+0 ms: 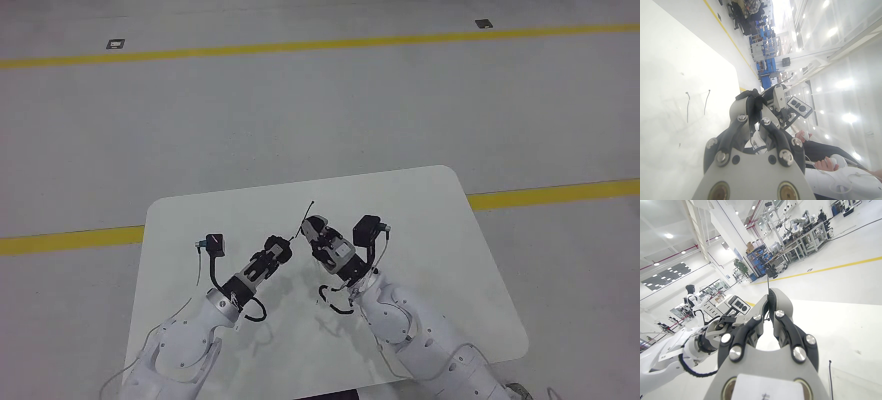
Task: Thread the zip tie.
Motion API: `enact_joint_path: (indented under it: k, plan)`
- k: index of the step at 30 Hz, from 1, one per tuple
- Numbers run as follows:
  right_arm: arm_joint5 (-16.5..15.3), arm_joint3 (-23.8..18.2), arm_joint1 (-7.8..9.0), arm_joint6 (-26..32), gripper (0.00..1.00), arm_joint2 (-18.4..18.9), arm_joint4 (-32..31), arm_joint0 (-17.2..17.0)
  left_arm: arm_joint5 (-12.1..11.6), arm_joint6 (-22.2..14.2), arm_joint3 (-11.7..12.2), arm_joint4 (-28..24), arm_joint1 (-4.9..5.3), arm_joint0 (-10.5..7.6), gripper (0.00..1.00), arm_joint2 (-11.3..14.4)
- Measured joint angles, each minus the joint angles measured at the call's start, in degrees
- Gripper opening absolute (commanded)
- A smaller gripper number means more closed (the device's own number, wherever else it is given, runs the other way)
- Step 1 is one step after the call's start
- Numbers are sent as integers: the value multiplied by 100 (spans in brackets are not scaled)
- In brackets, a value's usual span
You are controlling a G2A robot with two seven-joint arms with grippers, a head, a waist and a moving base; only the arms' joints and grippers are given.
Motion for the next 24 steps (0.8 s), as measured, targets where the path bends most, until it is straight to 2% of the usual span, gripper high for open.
enact_joint_path:
  k: [24]
  plan:
    - [0, 211, -114, -122, 0, -54, -173, 106, 0, 0, 0, 0, 0, 0, 0, 0]
